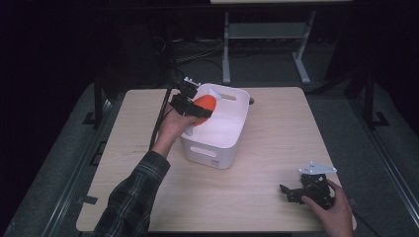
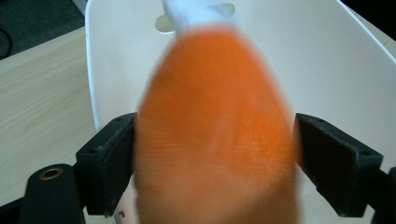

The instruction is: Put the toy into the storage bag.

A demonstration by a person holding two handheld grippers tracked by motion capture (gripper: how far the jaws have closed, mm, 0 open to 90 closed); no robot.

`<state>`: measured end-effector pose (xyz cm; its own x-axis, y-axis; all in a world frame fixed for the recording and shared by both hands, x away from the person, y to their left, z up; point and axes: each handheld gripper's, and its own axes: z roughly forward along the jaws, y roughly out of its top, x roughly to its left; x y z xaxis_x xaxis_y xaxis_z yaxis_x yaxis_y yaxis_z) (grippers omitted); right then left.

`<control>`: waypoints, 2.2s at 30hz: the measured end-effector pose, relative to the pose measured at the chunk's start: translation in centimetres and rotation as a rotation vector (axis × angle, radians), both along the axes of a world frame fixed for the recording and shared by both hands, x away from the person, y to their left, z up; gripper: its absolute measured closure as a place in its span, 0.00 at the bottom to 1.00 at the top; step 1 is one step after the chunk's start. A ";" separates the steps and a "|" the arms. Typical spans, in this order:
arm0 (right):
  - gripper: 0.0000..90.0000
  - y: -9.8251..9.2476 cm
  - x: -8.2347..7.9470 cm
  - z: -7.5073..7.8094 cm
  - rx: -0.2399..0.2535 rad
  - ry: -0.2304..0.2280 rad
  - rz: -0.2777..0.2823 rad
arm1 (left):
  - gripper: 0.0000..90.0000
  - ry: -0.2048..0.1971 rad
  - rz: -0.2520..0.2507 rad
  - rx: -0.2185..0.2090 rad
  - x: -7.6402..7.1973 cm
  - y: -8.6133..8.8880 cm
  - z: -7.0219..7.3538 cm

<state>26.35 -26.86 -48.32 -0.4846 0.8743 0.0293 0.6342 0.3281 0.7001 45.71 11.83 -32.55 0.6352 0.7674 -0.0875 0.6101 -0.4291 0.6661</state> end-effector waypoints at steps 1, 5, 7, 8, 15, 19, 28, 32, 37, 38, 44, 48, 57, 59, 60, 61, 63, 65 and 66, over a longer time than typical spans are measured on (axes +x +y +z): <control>0.01 0.0 0.0 0.0 0.000 0.000 0.000 | 0.17 -0.005 0.001 -0.001 0.0 0.0 0.1; 0.01 0.0 0.0 0.0 -0.003 -0.001 0.000 | 0.17 -0.014 0.001 -0.001 -0.1 0.2 0.3; 0.01 0.0 0.0 0.0 -0.001 0.000 -0.001 | 0.17 -0.013 -0.002 -0.001 -0.2 0.3 0.4; 0.01 0.0 0.0 0.0 0.000 0.000 0.000 | 0.17 -0.016 -0.002 0.000 -0.2 0.4 0.5; 0.00 0.0 0.0 0.0 0.002 0.001 -0.001 | 0.17 -0.015 -0.043 -0.027 -0.7 1.4 1.1; 0.00 0.0 0.0 0.0 0.001 0.001 0.000 | 0.17 -0.023 -0.081 -0.033 -1.2 2.0 1.4; 0.01 0.0 0.0 0.0 0.001 0.000 0.001 | 0.17 -0.044 -0.141 -0.046 -2.6 3.5 1.8; 0.00 0.0 0.0 0.0 0.001 0.000 -0.001 | 0.17 -0.050 -0.153 -0.045 -3.2 4.3 1.7; 0.00 0.0 0.0 0.0 0.000 0.000 0.000 | 0.17 -0.065 -0.183 -0.051 -4.0 5.2 1.7; 0.01 0.0 0.0 0.0 0.000 0.000 0.000 | 0.17 -0.065 -0.185 -0.054 -4.2 5.4 1.7; 0.00 0.0 0.0 0.0 0.000 0.000 -0.001 | 0.17 -0.073 -0.219 -0.056 -5.3 6.5 1.7; 0.00 0.0 0.0 0.0 0.000 0.000 0.000 | 0.17 -0.083 -0.234 -0.059 -6.1 7.3 1.7; 0.01 0.0 0.0 0.0 0.000 0.000 0.000 | 0.17 -0.104 -0.258 -0.053 -8.2 9.3 0.8; 0.01 0.0 0.0 0.0 0.000 0.000 -0.001 | 0.17 -0.106 -0.255 -0.061 -8.7 9.7 0.5; 0.01 0.0 0.0 0.0 -0.001 -0.001 0.000 | 0.17 -0.108 -0.256 -0.058 -9.0 9.8 0.3; 0.01 0.0 0.0 0.0 -0.001 -0.001 0.000 | 0.17 -0.113 -0.262 -0.054 -9.2 10.0 0.2; 0.01 0.0 0.0 0.0 0.000 0.000 -0.001 | 0.17 -0.117 -0.258 -0.063 -9.7 10.3 -0.2; 0.01 0.0 0.0 0.0 -0.001 -0.001 -0.002 | 0.17 -0.123 -0.257 -0.065 -10.2 10.5 -0.7; 0.01 0.0 0.0 0.0 -0.001 -0.001 -0.001 | 0.17 -0.126 -0.259 -0.064 -10.4 10.7 -1.0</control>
<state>26.34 -26.85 -48.32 -0.4837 0.8748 0.0278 0.6338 0.3282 0.7004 35.28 22.48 -33.52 0.8183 0.5735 -0.0382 0.3961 -0.5144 0.7606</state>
